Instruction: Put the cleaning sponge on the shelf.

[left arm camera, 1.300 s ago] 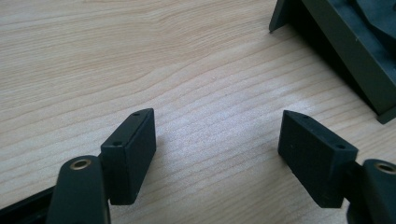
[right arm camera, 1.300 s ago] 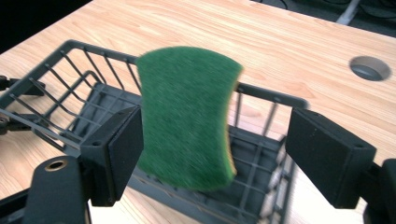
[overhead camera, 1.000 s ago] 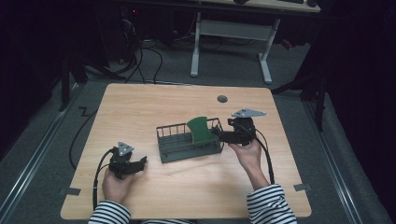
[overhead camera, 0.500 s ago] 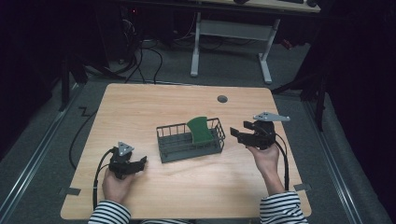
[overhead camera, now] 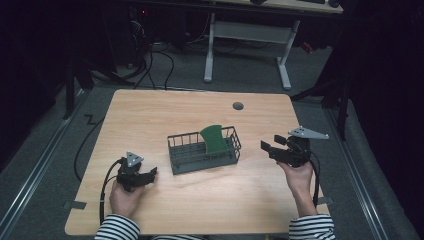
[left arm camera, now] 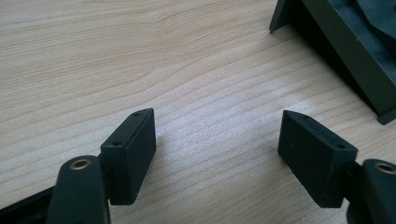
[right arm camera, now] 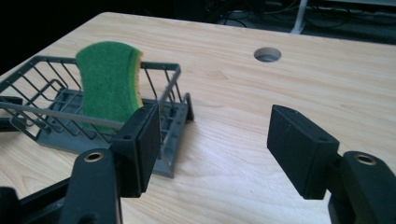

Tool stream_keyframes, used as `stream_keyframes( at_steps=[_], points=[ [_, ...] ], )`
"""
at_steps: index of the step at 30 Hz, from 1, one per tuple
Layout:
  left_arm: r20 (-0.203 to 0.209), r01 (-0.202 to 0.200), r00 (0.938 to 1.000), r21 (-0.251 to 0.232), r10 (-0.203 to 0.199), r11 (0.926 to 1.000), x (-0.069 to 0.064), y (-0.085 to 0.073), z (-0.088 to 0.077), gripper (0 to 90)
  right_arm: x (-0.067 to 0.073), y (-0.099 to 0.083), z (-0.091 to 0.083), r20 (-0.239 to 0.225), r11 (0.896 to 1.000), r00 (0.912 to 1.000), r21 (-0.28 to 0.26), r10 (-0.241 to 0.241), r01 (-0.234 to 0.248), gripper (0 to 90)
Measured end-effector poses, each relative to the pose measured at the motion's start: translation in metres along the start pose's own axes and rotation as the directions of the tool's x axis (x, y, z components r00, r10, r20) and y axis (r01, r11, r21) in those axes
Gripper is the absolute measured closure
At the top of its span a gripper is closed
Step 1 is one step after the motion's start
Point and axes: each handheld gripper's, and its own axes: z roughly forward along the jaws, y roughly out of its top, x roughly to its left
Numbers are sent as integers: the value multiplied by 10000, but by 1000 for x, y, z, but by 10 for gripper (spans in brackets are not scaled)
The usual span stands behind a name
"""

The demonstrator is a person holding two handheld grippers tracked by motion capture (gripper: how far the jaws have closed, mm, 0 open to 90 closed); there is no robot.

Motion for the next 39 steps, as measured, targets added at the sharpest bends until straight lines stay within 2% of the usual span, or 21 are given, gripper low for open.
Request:
stream_keyframes(
  at_steps=[8, 10, 15, 18, 23, 39],
  points=[
    [-2, -6, 10000, 3, 6, 10000, 0, 0, 0, 282, -12, -14, -9, 160, 9998, 9997, -81, 182, -181, 359],
    [-2, -3, 10000, 1, 3, 10000, 0, 0, 0, 282, -15, -18, -11, 144, 9992, 9993, -198, 359, -356, 361],
    [3, -5, 10000, 3, 5, 10000, 0, 0, 0, 281, -21, -27, -9, 233, 9986, 9984, -105, 522, -520, 361],
    [2, -9, 10000, 7, 9, 10000, 0, 0, 0, 281, -25, -33, -8, 490, 9987, 9975, -50, 502, -501, 361],
    [5, -10, 10000, 2, 10, 10000, 0, 0, 0, 280, -33, -47, -4, 575, 9968, 9952, 12, 798, -800, 363],
    [-4, -14, 10000, 7, 14, 10000, 0, 0, 0, 280, -37, -73, 10, 943, 9954, 9925, 477, 778, -825, 367]
  ],
)
